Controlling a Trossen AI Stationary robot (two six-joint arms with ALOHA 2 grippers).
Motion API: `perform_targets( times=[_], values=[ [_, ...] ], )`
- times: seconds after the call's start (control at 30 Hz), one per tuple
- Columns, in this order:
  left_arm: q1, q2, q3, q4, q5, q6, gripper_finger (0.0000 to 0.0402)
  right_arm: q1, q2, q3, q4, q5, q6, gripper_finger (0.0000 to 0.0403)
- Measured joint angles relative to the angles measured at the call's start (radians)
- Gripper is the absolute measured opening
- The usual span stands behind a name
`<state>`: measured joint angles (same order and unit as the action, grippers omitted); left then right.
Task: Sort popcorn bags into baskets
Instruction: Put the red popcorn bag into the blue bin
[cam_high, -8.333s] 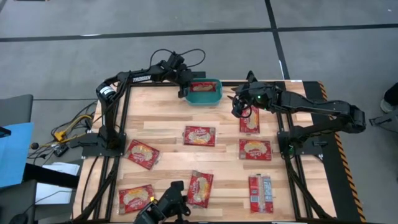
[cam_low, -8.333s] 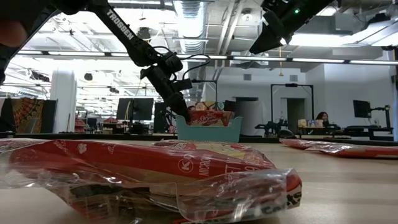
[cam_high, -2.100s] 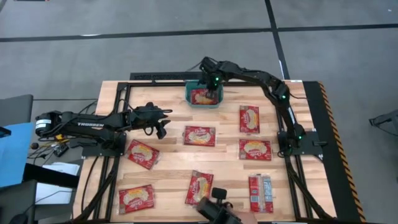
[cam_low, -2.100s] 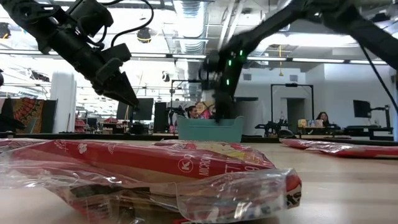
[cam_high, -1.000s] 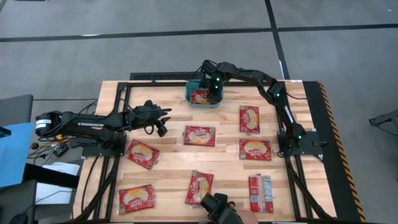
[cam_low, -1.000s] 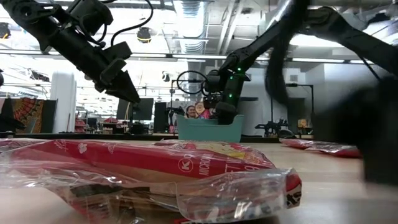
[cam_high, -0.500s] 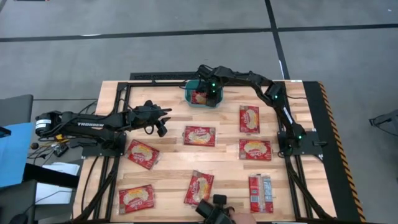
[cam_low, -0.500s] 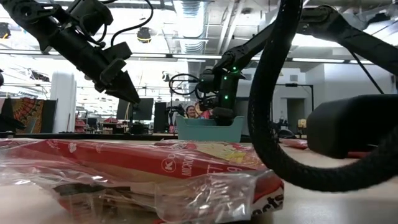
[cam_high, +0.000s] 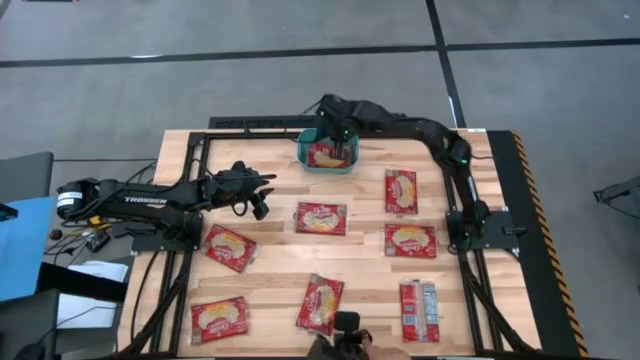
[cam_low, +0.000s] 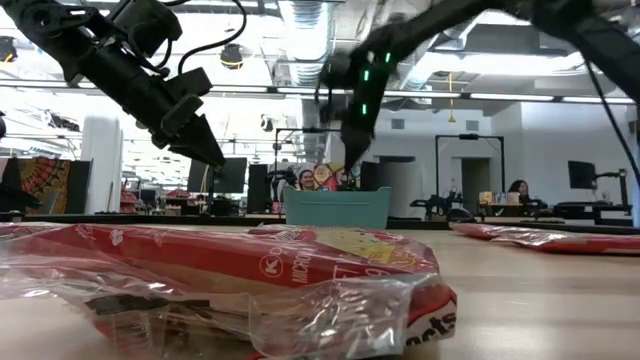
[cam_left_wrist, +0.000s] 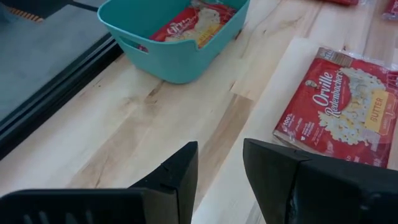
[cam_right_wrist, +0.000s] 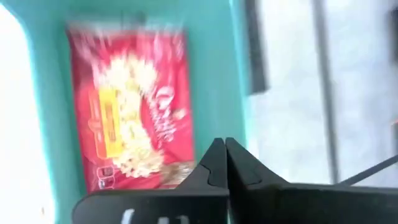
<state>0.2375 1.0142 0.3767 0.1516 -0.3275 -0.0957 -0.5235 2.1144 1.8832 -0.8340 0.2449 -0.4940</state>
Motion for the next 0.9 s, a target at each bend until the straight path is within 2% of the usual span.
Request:
perform_targets(
  times=[0.13,0.23,0.37,0.53,0.7,0.8,0.9],
  values=[
    [0.0,0.0,0.0,-0.003,-0.008,-0.002,0.0119,0.026,-0.069,-0.006,-0.004,0.012,0.004,0.0004],
    [0.0,0.0,0.0,-0.037,-0.008,-0.018,0.0119,0.032,-0.137,-0.001,-0.006,0.014,0.072,0.0015],
    [0.0,0.0,0.0,-0.196,0.023,-0.171,0.0119,0.029,-0.19,-0.002,-0.041,-0.081,0.16,0.0041],
    [-0.004,0.0,0.0,-0.423,0.208,-0.315,0.0119,0.041,-0.231,-0.019,-0.041,-0.221,0.219,0.0047],
    [-0.041,0.0,0.001,-0.465,0.428,-0.357,0.0119,0.069,-0.248,-0.118,-0.027,-0.223,0.238,0.0046],
    [-0.088,0.0,0.026,-0.468,0.448,-0.361,0.0119,0.086,-0.288,-0.204,0.01,-0.224,0.263,0.0047],
    [-0.148,-0.001,0.057,-0.457,0.382,-0.343,0.0119,0.105,-0.341,-0.359,0.109,-0.227,0.299,0.0047]
  ],
)
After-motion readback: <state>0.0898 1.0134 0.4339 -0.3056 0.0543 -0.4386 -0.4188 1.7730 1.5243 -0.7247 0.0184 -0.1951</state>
